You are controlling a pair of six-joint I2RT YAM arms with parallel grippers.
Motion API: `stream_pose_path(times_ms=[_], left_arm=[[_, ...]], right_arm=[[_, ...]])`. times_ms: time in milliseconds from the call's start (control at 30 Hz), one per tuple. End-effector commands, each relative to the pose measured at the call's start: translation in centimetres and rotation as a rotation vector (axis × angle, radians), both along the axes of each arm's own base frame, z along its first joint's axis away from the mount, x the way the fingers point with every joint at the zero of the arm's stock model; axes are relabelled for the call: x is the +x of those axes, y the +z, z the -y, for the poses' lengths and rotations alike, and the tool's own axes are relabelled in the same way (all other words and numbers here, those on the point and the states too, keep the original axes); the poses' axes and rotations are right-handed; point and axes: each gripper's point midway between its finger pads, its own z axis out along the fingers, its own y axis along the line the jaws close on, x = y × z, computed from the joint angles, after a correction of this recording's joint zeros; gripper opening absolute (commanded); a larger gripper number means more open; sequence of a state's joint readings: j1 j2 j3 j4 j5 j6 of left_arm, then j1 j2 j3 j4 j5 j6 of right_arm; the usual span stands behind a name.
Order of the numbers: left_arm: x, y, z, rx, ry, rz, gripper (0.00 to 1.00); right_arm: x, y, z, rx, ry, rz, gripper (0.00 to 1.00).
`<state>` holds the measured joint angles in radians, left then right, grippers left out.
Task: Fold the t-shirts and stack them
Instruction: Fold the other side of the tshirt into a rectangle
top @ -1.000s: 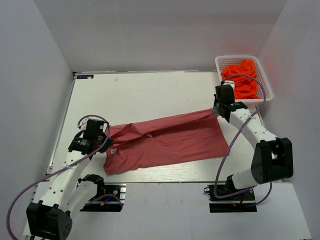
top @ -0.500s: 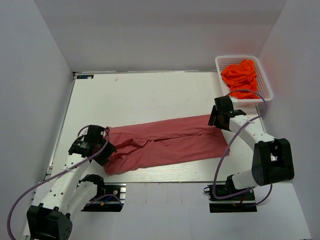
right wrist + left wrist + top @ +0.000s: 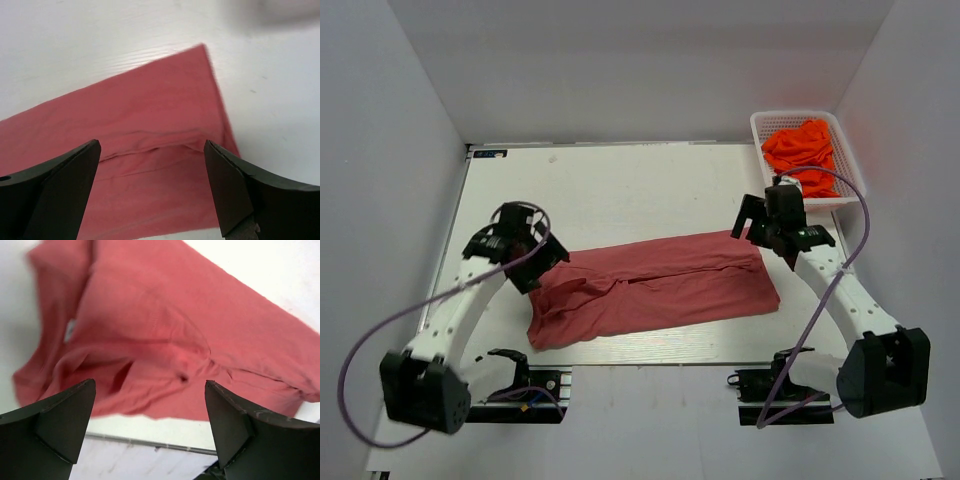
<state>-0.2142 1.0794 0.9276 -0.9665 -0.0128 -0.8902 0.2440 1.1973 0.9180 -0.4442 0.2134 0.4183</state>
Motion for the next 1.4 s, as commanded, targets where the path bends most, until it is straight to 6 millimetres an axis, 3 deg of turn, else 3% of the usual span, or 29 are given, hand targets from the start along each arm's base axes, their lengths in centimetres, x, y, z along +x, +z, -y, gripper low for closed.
stream_pose_path(times_ms=[0,33,167,200,333,433,533,567,667,800,900,1033,1067,1167,1267,1367], left_arm=[[3.6,-0.7,2.2,-0.024,-0.151,0.054,1.00],[4.5,-0.8,2.4,-0.018,-0.165,0.064,1.00],[6.1,-2.5,3.9,-0.029,-0.210,0.052,1.00],[6.2,-3.7,4.5,-0.034,-0.226,0.034,1.00],[4.9,-7.0,6.0,-0.033,-0.281,-0.055,1.00],[2.6,-8.8,6.5,-0.035,-0.310,-0.127,1.00],[-0.1,-9.0,7.2,-0.076,-0.345,-0.154,1.00],[-0.6,-8.2,7.7,-0.115,-0.363,-0.129,1.00],[-4.1,-8.6,9.1,-0.190,-0.421,-0.178,1.00],[-8.6,-9.8,8.9,-0.188,-0.454,-0.256,1.00],[-10.1,-9.9,7.8,-0.120,-0.455,-0.316,1.00],[-7.4,-6.9,7.0,0.010,-0.417,-0.251,1.00],[-6.1,-4.7,7.6,-0.005,-0.417,-0.180,1.00],[-4.2,-1.5,7.9,0.006,-0.378,-0.081,1.00],[-4.2,-1.2,7.1,0.033,-0.328,-0.080,1.00],[-5.6,-3.5,6.6,0.041,-0.291,-0.176,1.00]], right_arm=[[0.8,0.2,-4.2,0.066,0.251,0.057,0.90],[0.5,0.0,-5.6,0.096,0.307,0.046,0.90],[0.8,-2.3,-7.0,0.126,0.331,-0.014,0.90],[1.0,-3.6,-6.8,0.127,0.313,-0.050,0.90],[1.3,-5.3,-6.8,0.137,0.274,-0.102,0.90],[1.2,-6.5,-6.9,0.144,0.271,-0.137,0.90],[0.6,-7.5,-6.7,0.143,0.260,-0.163,0.90],[0.6,-7.5,-6.7,0.139,0.257,-0.161,0.90],[0.1,-8.2,-6.2,0.123,0.244,-0.189,0.90],[-0.2,-8.2,-5.8,0.115,0.225,-0.182,0.90],[-0.3,-8.3,-5.4,0.103,0.211,-0.181,0.90],[-0.1,-8.0,-5.4,0.105,0.208,-0.173,0.90],[-0.1,-7.9,-5.4,0.104,0.211,-0.170,0.90],[0.3,-7.2,-5.6,0.107,0.215,-0.150,0.90],[1.2,-6.8,-5.2,0.078,0.204,-0.137,0.90],[2.2,-6.1,-5.2,0.067,0.201,-0.119,0.90]])
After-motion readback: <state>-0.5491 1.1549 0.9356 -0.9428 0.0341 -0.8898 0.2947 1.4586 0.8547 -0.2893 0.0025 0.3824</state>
